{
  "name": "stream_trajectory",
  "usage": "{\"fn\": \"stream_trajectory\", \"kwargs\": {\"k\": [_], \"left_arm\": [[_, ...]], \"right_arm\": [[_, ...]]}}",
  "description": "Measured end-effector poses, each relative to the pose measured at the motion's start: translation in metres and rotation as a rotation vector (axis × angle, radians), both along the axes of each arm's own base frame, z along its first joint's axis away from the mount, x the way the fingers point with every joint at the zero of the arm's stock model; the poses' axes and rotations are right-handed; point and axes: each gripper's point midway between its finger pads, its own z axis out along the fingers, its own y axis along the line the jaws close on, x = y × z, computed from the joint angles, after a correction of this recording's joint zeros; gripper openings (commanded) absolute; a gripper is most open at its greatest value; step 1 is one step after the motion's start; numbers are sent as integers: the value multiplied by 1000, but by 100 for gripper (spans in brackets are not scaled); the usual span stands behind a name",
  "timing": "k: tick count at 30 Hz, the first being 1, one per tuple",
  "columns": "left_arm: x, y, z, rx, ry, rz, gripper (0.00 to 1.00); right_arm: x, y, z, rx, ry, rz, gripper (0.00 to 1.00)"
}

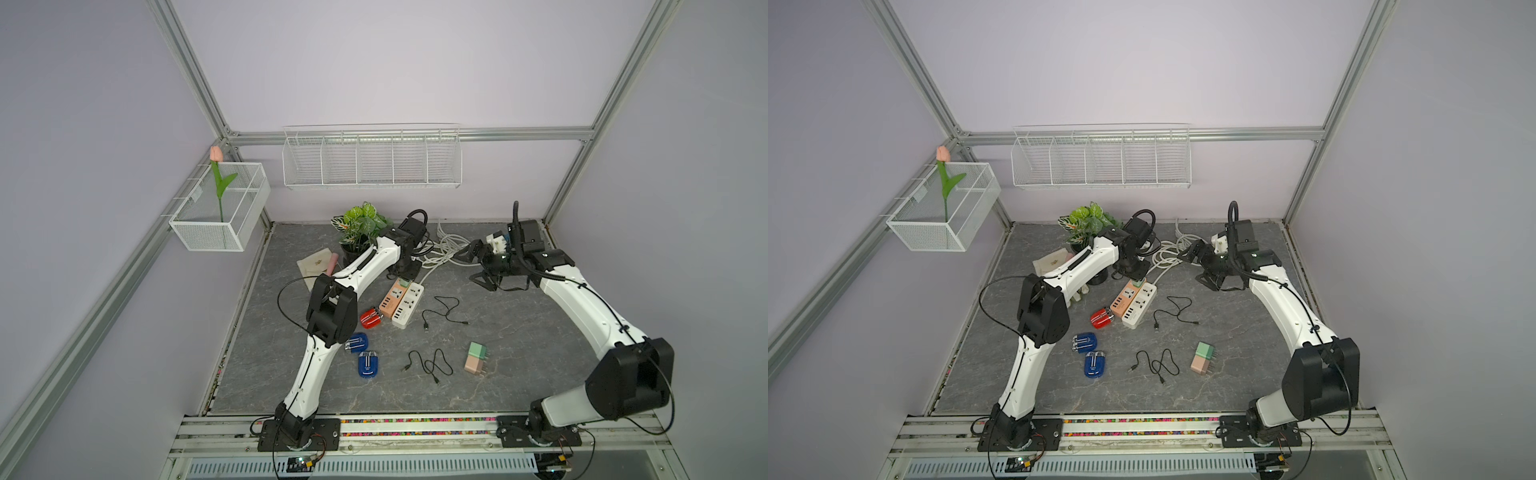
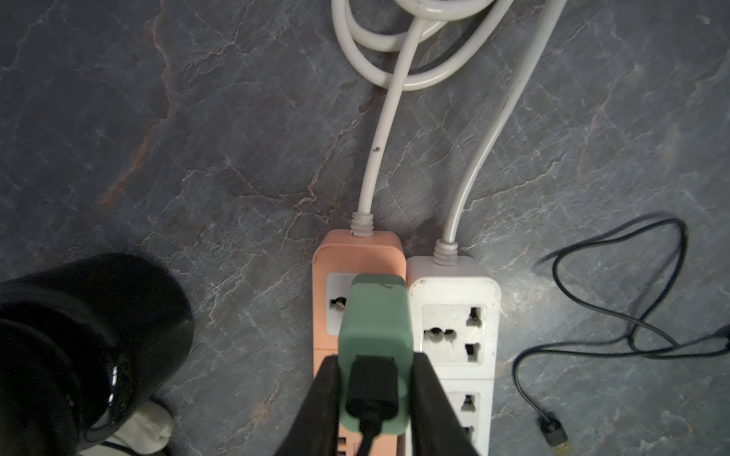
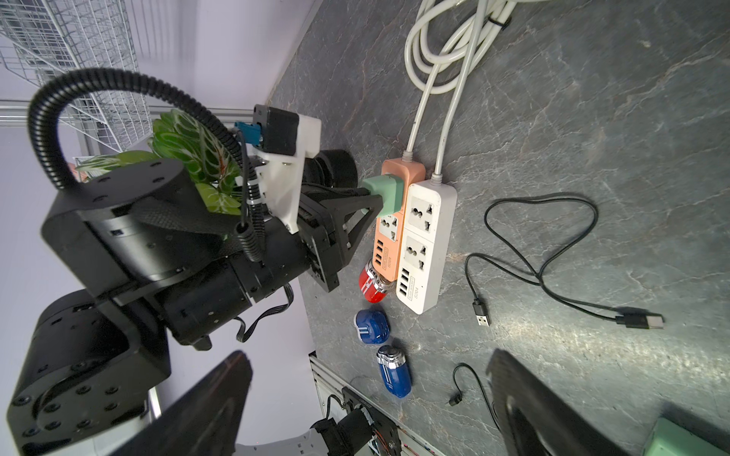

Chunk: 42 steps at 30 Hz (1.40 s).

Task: Charge the electric shaver
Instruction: Insert the plug into the socket.

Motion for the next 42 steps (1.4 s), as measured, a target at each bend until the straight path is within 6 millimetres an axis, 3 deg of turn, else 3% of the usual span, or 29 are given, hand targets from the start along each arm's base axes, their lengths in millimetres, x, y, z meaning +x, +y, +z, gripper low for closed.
{"fn": "stream_trajectory", "kwargs": {"k": [13, 24, 28, 31, 37, 42], "left_arm": [[3, -2, -3, 6, 14, 25, 0], [-8, -16, -2, -11, 26, 101, 0], [-12, -19, -2, -18, 37, 127, 27], [-13, -20, -2, -26, 43, 147, 39], [-26, -27, 2, -60, 90, 168, 52], [-45, -26, 27, -108, 102, 179, 60]], "right_arm": [[-2, 0, -5, -3, 12, 0, 96], [-2, 0, -5, -3, 13, 0, 97], [-2, -1, -6, -4, 15, 0, 98], [-2, -1, -6, -4, 15, 0, 98], [-2, -1, -7, -9, 12, -1, 99], [-1, -2, -7, -14, 11, -6, 99]]}}
